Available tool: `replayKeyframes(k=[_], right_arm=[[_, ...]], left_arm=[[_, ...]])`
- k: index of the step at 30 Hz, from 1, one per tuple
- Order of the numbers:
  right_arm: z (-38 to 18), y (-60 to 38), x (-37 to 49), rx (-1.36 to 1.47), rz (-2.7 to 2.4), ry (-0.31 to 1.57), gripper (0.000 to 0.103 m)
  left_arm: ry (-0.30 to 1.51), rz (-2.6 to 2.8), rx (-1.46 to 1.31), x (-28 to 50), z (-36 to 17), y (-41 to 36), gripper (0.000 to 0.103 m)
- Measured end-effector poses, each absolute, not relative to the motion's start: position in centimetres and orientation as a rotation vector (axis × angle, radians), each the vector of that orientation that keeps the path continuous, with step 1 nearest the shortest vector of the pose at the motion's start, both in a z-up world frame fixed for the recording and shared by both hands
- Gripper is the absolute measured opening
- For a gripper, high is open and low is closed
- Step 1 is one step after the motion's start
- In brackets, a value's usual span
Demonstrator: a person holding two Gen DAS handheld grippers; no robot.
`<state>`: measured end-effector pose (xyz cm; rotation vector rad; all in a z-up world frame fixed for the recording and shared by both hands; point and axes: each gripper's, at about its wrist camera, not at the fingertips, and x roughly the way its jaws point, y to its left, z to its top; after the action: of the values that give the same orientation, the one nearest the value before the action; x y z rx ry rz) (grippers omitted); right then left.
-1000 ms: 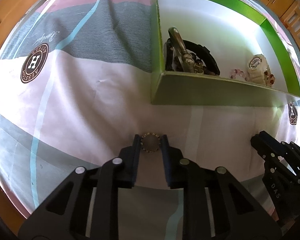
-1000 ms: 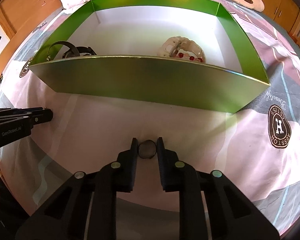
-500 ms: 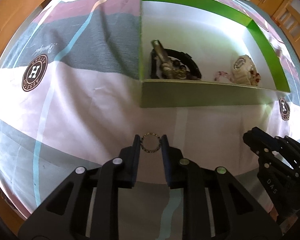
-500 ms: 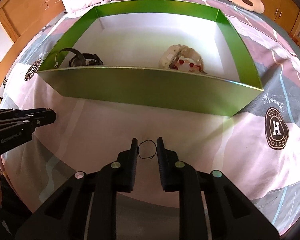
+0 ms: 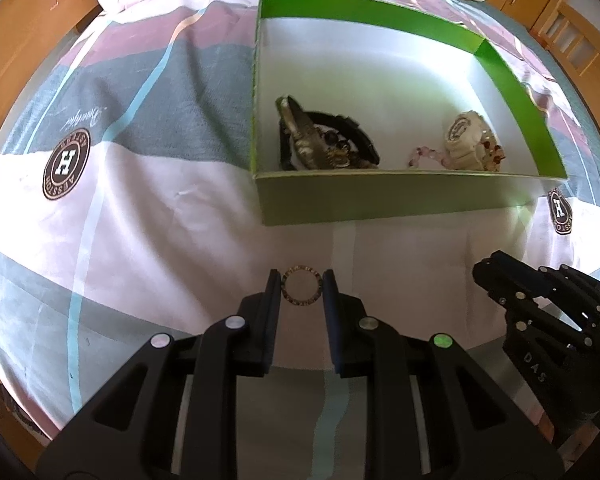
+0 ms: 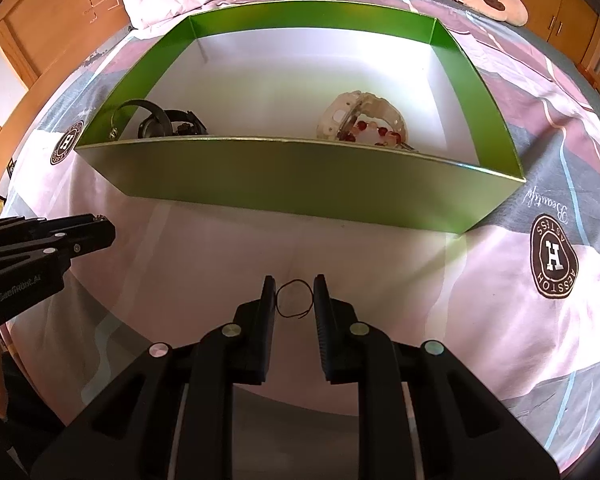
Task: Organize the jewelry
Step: 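Lower both rings into the green box and open both tools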
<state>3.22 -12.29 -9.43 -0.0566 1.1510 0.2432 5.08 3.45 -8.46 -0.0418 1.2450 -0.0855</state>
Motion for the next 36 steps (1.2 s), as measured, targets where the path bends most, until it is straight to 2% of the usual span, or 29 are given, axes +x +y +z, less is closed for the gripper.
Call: replayKeyframes(k=[15,21,35,36], right_arm=[[-2.4,-14.9,3.2,0.124,0.292,0.857,0.019],[-2.8,-15.8,6.0,0.223,0.254,0.869,0.019],[-5.1,-13.6,9.2,0.195,0.241,0.918,0.02],[-5.0,-13.7,9.1,0.185,0.228,0.916,0.023]], left_arm=[[1.05,-0.184,-0.086,5.3,-3.3,1.5,0.021],[1.02,-0.177,-0.147,8.0,-2.3,1.4,0.021],[1.075,-0.174,-0.232,11.6,-5.3,1.5,0.021],[1.074,-0.174,-0.229,11.6,-5.3,1.4,0.022]])
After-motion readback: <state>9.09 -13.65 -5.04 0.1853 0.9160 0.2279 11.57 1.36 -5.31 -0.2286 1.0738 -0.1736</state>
